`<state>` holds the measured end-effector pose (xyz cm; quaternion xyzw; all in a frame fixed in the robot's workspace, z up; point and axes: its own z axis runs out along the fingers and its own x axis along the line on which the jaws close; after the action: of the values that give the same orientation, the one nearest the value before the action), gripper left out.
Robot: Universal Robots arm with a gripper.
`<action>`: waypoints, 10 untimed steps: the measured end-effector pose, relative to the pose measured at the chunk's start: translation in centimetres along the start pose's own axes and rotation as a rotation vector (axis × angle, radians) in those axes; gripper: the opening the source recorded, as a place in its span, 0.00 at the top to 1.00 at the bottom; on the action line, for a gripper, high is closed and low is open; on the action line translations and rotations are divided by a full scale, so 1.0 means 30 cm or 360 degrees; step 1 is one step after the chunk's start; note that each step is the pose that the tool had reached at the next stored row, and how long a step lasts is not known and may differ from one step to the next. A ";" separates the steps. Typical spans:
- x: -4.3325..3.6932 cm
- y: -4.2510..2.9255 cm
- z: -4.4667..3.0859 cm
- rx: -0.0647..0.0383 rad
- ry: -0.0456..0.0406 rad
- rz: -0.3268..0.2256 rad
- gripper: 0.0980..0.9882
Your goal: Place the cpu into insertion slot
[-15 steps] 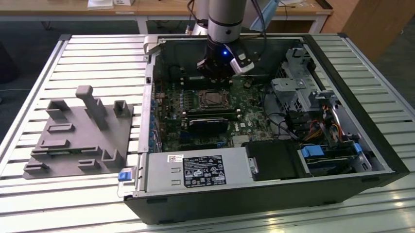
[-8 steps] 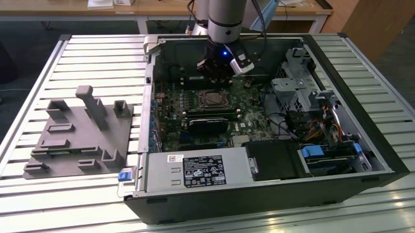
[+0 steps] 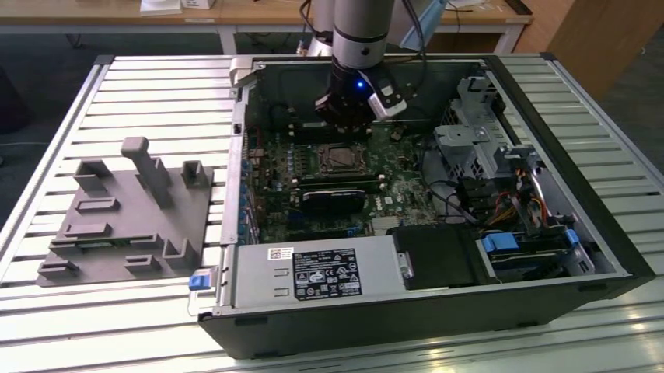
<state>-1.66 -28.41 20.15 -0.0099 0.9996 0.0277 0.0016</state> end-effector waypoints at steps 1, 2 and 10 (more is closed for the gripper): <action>0.000 0.000 0.002 0.0004 0.0000 0.0000 0.99; 0.000 0.000 0.004 0.0007 0.0000 0.0000 0.99; 0.000 0.000 0.018 0.0028 0.0001 0.0000 0.99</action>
<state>-1.66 -28.39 19.62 -0.0100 0.9998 0.0188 0.0013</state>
